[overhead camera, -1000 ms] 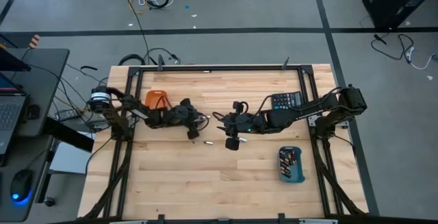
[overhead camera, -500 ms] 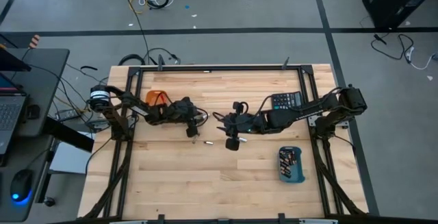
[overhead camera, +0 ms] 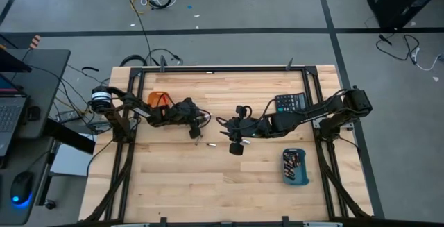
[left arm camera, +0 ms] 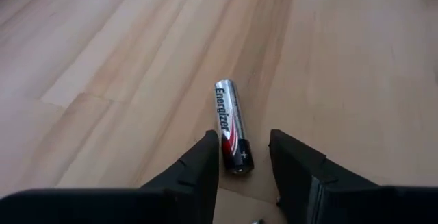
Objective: Sort batteries
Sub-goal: Put the silver battery into the orange bin
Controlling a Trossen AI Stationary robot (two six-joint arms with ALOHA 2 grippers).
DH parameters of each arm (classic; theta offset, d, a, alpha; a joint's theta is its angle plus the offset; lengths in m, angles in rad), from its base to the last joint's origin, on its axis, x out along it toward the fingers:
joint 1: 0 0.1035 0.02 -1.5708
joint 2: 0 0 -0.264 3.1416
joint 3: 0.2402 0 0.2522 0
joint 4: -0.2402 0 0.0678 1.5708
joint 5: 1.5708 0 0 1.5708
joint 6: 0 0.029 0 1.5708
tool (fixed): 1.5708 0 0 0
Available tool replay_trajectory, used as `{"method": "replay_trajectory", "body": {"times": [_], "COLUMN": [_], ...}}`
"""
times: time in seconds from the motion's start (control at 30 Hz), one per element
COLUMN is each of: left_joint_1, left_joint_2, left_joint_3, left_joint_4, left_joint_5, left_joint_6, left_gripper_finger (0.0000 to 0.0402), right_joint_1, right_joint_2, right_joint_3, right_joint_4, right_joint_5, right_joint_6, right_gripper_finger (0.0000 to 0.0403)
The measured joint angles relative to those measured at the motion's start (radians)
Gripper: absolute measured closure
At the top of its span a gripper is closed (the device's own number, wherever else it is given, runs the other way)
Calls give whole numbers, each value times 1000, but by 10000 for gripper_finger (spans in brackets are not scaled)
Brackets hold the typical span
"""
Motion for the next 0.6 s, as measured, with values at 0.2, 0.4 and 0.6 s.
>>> {"method": "replay_trajectory", "body": {"times": [0.2,0.4,0.6], "left_joint_1": [0,0,0], "left_joint_2": [0,0,0], "left_joint_3": [0,0,0], "left_joint_4": [-8,-20,-22], "left_joint_5": [-38,-123,-121], "left_joint_6": [-67,-99,-105], "left_gripper_finger": [275,278,315], "right_joint_1": [2,2,2], "right_joint_2": [0,0,0], "right_joint_3": [0,0,0], "right_joint_4": [0,0,0], "right_joint_5": [0,0,0], "right_joint_6": [0,0,-1], "right_gripper_finger": [284,284,284]}}
